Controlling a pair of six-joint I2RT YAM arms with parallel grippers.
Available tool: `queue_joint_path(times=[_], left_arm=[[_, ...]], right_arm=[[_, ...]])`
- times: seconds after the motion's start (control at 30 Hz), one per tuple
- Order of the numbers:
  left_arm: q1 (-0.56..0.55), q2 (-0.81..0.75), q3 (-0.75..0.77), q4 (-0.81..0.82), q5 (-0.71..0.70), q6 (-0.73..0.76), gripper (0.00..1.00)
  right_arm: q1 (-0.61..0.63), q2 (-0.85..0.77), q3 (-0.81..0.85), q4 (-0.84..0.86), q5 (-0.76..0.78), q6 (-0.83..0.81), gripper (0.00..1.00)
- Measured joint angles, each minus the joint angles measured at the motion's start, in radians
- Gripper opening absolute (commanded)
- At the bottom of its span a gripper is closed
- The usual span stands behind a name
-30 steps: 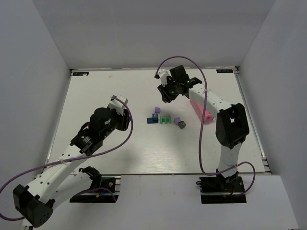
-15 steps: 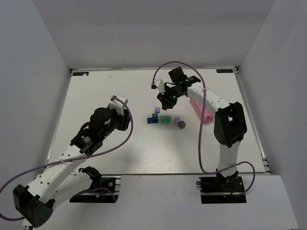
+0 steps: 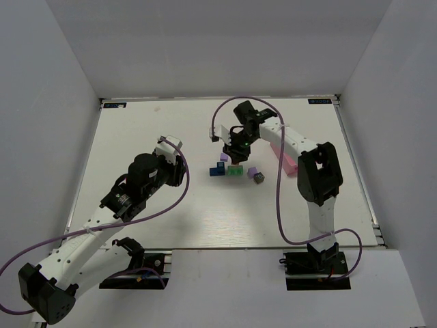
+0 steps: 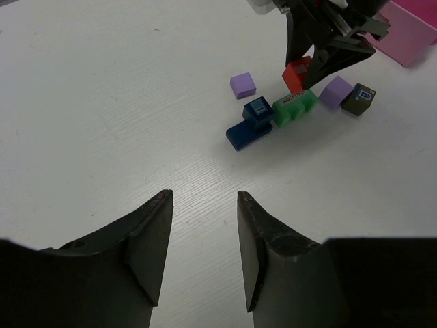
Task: Build the wood block tower
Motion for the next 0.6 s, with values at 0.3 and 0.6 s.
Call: queue_joint_path(times=[0.3, 0.6], left_arm=[[0.0, 0.0, 0.0, 0.0, 0.0, 0.0, 0.53], [0.0, 0.0, 0.0, 0.0, 0.0, 0.0, 0.53]], right_arm=[[0.049, 0.01, 0.008, -0.033, 0.003, -0.06, 0.03], [0.068, 0.045, 0.019, -0.043, 0.025, -0.072, 0.03]])
